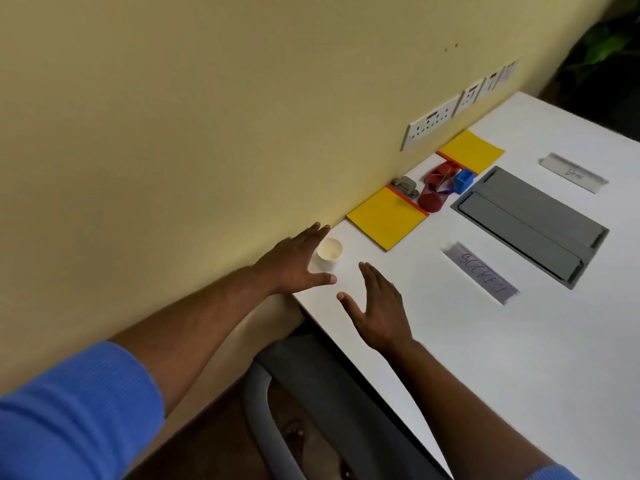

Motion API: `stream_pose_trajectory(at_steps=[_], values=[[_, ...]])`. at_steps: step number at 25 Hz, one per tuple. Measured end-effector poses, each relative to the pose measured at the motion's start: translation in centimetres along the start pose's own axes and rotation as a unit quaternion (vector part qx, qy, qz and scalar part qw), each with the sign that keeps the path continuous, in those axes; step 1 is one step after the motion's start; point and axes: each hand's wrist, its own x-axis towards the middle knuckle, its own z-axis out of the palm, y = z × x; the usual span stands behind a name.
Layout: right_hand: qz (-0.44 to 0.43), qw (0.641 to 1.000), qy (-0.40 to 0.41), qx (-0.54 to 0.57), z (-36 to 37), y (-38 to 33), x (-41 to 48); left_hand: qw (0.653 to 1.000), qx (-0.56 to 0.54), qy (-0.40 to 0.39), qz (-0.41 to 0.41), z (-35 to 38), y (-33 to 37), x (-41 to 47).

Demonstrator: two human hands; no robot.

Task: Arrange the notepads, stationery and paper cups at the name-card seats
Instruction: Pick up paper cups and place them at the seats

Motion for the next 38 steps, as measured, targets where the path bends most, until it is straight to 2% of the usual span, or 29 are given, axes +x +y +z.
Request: stream_pose_trajectory(at_steps=[4,9,13,18,23,29,38], values=[[0.076,0.996,-0.022,0.043,3.1,0.0,4.8,0.985,-0.156,-0.041,-0.054,3.2,-3.7,5.5],[0.115,0.989,-0.076,0.061,7.5,0.9,10.1,0.961,-0.234,-0.051,-0.139,7.7,-7.5,10.5],[0.166,0.972,-0.071,0.148,9.7,1.4,13.2,0.949,-0.271,-0.077,-0.141,10.4,-9.6,12.0],[0.138,0.982,-0.064,0.109,10.2,1.1,13.3,0.944,-0.310,-0.030,-0.109,11.9,-9.2,11.3],[0.137,0.984,0.000,0.115,7.1,-0.5,10.5,0.944,-0.318,0.027,-0.084,10.4,-6.2,9.0],[0.086,0.982,0.057,0.160,0.0,-2.2,5.3,0.949,-0.307,0.066,-0.026,6.3,-1.0,5.8],[0.012,0.979,0.118,0.164,-13.0,-0.4,-5.2,0.944,-0.308,0.099,0.061,0.8,14.0,-1.5]])
